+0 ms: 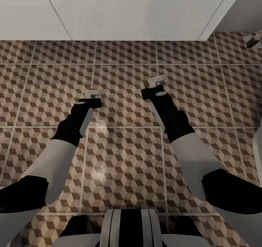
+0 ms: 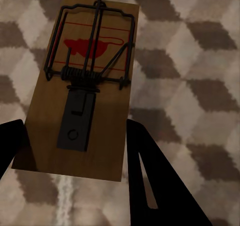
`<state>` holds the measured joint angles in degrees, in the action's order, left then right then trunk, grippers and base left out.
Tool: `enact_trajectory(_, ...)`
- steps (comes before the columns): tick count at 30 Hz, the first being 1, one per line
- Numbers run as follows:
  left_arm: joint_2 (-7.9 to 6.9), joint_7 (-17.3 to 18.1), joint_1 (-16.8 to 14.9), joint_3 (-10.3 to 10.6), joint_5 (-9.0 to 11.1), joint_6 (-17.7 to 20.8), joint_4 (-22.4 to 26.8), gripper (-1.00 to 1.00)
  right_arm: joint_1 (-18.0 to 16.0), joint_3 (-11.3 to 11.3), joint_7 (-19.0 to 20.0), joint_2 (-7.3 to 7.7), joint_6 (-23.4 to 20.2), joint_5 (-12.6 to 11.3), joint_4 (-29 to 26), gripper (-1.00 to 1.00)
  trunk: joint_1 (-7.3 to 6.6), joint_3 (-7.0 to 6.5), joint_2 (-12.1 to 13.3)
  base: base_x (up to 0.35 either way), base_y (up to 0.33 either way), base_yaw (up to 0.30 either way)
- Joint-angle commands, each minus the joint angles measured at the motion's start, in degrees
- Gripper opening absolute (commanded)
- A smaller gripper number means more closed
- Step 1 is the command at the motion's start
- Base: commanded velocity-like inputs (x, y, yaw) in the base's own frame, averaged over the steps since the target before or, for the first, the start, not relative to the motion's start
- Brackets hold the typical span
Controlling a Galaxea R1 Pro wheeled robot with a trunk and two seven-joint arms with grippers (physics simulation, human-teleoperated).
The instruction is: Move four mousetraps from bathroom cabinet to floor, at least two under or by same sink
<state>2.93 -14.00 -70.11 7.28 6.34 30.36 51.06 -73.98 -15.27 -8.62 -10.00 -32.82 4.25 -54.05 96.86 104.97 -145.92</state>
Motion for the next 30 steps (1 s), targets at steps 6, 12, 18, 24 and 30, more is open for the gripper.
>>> enact_trajectory(6, -0.03, -0.50, -0.03, 0.16, 0.27, -0.09, -0.04, -1.00, -0.03, -0.11, 1.98, 0.00, -0.29, 0.41, -0.08, -1.00, -0.01, 0.03, -0.01, 0.000, 0.000, 0.000)
enact_trajectory(12, -0.03, -0.25, -0.03, 0.19, 0.06, -2.21, -0.11, -1.00, -0.03, -0.11, 4.14, 0.00, -0.20, 0.41, -0.09, -1.00, -0.01, 0.03, -0.01, 0.000, 0.000, 0.000)
enact_trajectory(18, -0.03, -0.02, -0.03, 0.23, -0.43, -5.75, -0.05, -1.00, -0.03, -0.11, 4.45, 0.00, -0.04, 0.40, -0.03, -1.00, -0.01, 0.03, -0.01, 0.000, 0.000, 0.000)
enact_trajectory(24, -0.03, 0.16, -0.03, 0.32, -0.53, -7.51, 0.36, -1.00, -0.03, -0.11, 4.49, 0.00, 0.20, 0.41, -0.04, -1.00, -0.01, 0.03, -0.01, 0.000, 0.000, 0.000)
enact_trajectory(30, -0.03, 2.45, -0.03, 1.75, -0.54, -7.73, 3.41, -1.00, -0.03, -0.16, 4.11, 0.00, 3.24, 0.49, 0.01, -1.00, -0.01, 0.03, -0.01, 0.000, 0.000, 0.000)
